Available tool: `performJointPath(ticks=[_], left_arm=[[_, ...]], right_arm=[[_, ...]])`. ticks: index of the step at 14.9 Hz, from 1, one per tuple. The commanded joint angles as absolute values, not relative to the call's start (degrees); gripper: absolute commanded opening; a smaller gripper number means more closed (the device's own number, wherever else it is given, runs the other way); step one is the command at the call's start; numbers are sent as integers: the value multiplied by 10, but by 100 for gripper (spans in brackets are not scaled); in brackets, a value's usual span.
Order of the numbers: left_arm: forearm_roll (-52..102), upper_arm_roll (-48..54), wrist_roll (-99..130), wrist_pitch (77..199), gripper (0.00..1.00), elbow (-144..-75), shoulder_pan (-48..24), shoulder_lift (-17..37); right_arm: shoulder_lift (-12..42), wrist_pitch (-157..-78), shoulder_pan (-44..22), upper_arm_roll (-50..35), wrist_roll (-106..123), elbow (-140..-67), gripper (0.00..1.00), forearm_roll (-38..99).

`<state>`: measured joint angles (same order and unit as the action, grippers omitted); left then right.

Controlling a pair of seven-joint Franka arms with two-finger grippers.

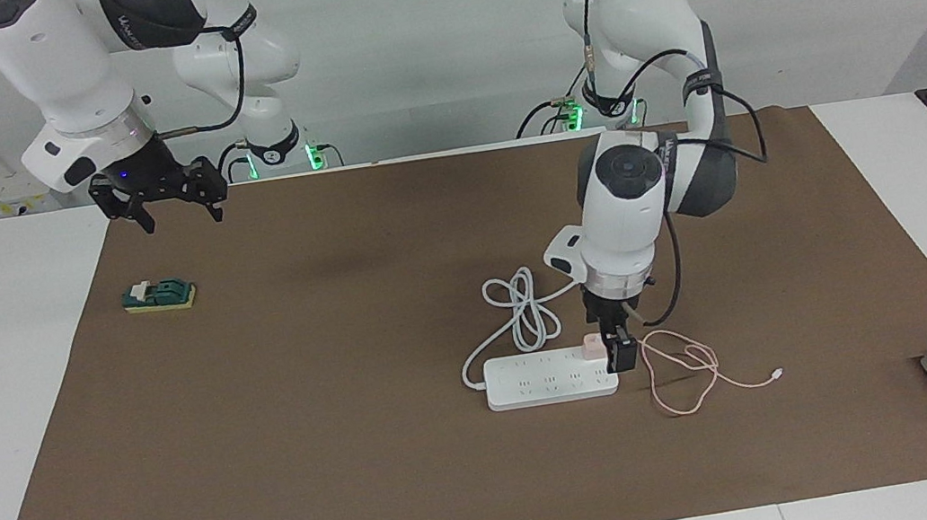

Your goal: Plug charger into power strip

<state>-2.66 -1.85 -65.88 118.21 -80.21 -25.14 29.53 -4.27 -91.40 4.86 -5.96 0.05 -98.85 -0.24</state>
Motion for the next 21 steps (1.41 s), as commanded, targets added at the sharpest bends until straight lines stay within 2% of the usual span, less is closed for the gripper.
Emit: performJointPath(ticks=[1,4,9,16,21], left_arm=[[-5,-11,-650,1162,100,-845,-222,227],[40,-14,-581,1082,100,-844,-205,168],[40,-15,-443,969,100,-845,-114,101],[38,-15,22,889,100,-847,-49,69],[38,-15,44,873,100,-852,-38,41]], right_arm=[[-47,-914,59,-66,10,-988,100,-7],[-47,-914,59,-66,9,-989,100,-8],[-47,-914,59,-66,9,-989,100,-7],[-47,-914,59,-66,9,-989,100,-7],[-47,-914,59,-66,10,-989,100,-7]])
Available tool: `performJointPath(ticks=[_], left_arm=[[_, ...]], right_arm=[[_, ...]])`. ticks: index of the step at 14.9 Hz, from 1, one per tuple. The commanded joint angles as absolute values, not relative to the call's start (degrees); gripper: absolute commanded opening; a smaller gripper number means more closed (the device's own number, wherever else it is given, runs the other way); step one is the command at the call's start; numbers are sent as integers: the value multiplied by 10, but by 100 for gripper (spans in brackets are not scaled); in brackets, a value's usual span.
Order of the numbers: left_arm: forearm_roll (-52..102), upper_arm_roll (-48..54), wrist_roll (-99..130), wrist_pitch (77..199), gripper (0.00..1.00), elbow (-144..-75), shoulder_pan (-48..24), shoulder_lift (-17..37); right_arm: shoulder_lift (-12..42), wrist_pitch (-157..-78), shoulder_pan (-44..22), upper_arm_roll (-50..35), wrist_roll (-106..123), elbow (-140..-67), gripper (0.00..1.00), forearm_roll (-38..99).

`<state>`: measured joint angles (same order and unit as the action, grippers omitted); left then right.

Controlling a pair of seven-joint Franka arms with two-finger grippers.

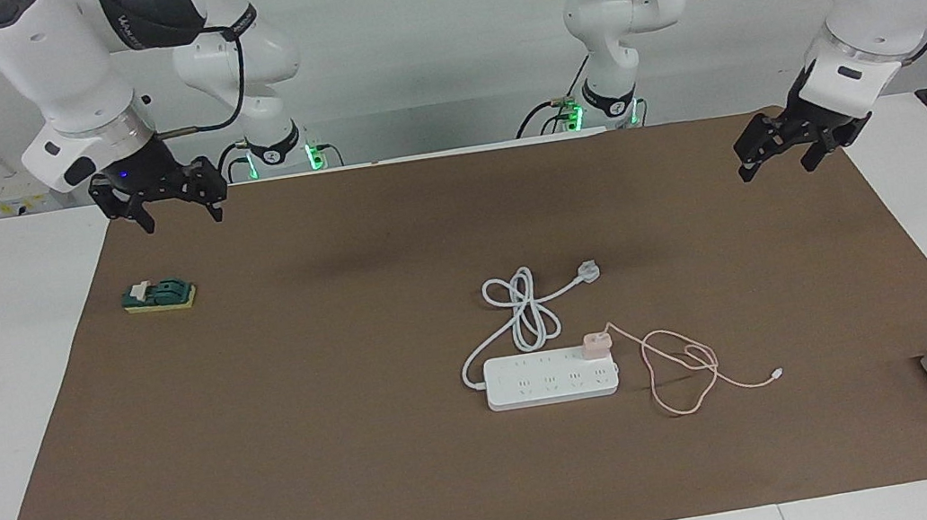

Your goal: Plug charger into power strip

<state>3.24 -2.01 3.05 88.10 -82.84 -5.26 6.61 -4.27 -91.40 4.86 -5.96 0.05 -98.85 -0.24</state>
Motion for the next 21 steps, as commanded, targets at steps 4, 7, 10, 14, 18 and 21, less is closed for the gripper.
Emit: performJointPath(ticks=[4,7,10,14,18,21], left_arm=[[38,-15,60,868,100,-853,-28,36],[26,-14,55,868,100,-854,-20,36],[22,-15,55,831,100,-852,-26,35],[0,-11,61,818,100,-855,-36,21],[1,-11,54,838,100,-910,-27,-29],[0,-11,54,839,100,-910,-28,-37]], right_arm=[[-47,-913,59,-66,9,-988,100,-7],[-47,-914,59,-66,10,-989,100,-8],[-47,-914,59,-66,9,-989,100,-8],[-47,-913,59,-66,10,-988,100,-8],[-47,-913,59,-66,10,-988,100,-7],[-47,-913,59,-66,9,-989,100,-7]])
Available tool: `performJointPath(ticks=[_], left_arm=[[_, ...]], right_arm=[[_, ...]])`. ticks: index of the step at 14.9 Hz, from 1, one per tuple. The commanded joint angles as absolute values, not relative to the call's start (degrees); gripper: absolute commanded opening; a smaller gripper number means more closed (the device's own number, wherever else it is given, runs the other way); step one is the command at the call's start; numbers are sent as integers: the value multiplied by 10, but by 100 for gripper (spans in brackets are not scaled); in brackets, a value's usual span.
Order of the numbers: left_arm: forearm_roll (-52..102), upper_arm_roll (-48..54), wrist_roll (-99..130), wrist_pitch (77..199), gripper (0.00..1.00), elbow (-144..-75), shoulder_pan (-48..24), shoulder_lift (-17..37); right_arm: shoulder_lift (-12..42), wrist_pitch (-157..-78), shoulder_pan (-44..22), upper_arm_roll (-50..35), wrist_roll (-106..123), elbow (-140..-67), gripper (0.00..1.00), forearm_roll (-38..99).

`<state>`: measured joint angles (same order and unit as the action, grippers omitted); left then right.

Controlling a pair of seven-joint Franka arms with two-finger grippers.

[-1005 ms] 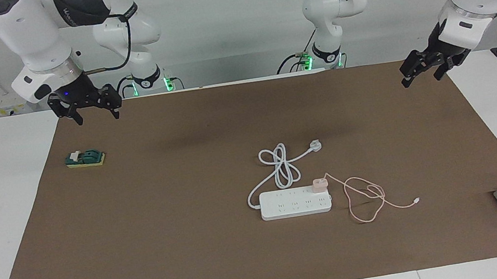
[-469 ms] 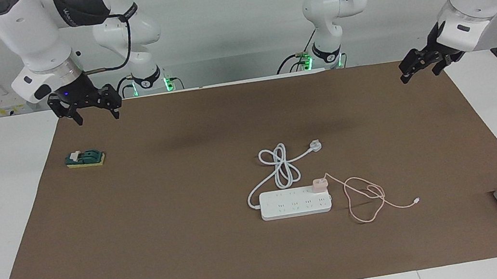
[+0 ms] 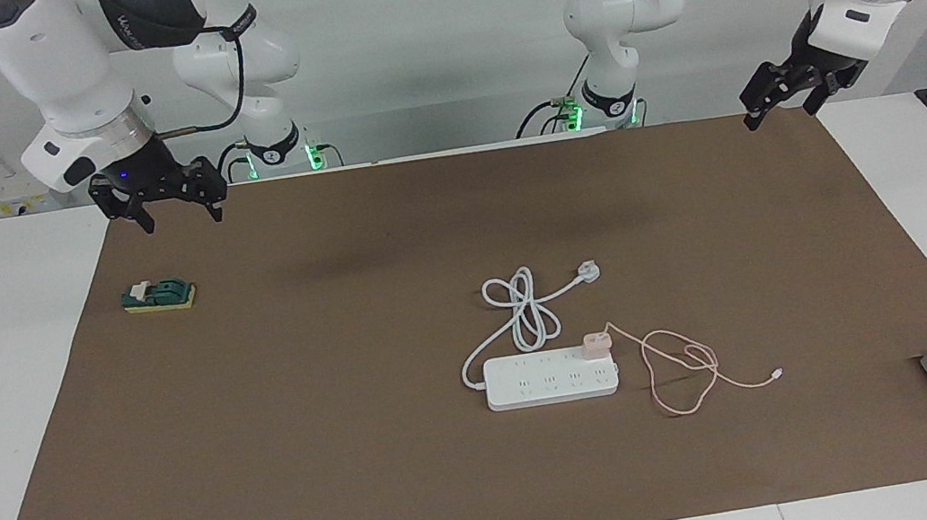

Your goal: Plug charger into power strip

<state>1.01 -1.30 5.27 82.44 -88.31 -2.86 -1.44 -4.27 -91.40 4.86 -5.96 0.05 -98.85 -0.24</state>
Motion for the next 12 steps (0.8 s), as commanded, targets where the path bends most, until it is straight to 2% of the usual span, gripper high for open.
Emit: performJointPath(ticks=[1,5,12], left_arm=[[1,-15,54,844,100,-910,-32,-35],[2,-11,56,843,100,-893,-27,-16],[6,-12,55,852,100,-899,-37,-12]], right_arm=[[-47,-914,59,-66,10,-988,100,-8],[-47,-913,59,-66,9,-988,100,-7],[-47,-914,61,-65,9,-988,100,-7]])
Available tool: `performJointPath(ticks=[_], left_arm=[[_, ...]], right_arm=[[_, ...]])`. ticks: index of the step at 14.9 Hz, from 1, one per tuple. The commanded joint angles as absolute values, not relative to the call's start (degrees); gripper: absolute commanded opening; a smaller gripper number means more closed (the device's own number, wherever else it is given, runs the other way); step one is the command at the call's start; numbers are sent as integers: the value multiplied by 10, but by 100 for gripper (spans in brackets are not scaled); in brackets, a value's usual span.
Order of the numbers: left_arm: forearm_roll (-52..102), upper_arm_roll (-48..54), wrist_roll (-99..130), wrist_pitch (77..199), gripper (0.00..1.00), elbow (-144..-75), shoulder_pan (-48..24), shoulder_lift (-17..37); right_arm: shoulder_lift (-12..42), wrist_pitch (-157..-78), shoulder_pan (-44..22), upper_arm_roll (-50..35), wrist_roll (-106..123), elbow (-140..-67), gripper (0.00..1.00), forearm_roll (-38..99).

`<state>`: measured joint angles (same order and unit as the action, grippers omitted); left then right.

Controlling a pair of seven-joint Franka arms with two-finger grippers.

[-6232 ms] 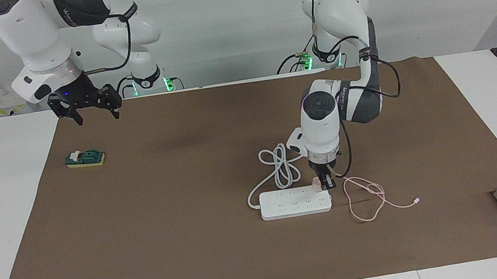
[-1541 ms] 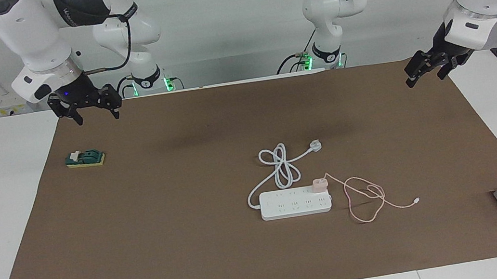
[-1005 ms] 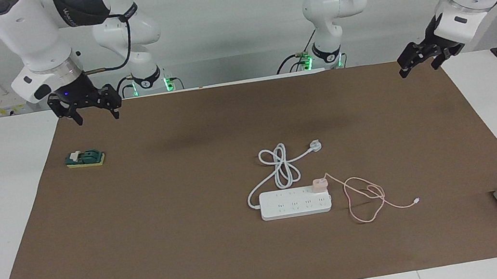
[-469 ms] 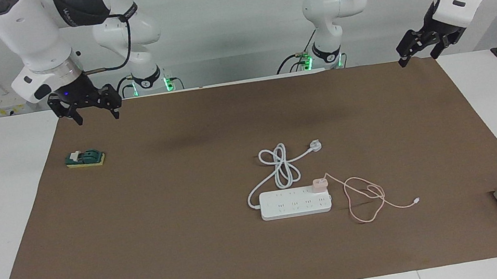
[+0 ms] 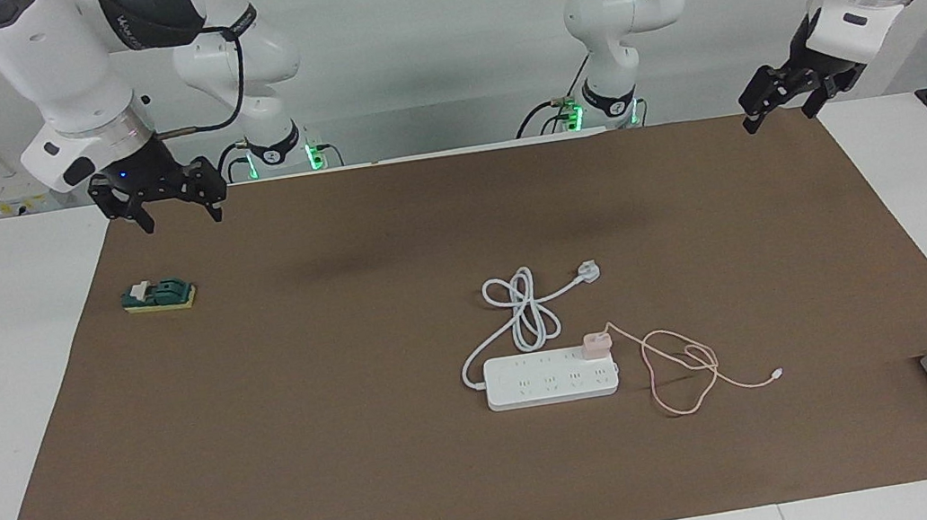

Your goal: Plug charger into power strip

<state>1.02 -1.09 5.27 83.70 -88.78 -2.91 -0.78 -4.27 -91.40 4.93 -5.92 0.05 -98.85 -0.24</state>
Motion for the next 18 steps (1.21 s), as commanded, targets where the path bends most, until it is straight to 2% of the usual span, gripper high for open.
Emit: performJointPath(ticks=[1,18], left_arm=[[6,-11,55,856,100,-899,-37,-11],[4,-10,55,878,100,-903,-33,-3]], right_arm=[[-46,-914,61,-65,9,-988,100,-7],[-46,-914,60,-65,9,-988,100,-8]])
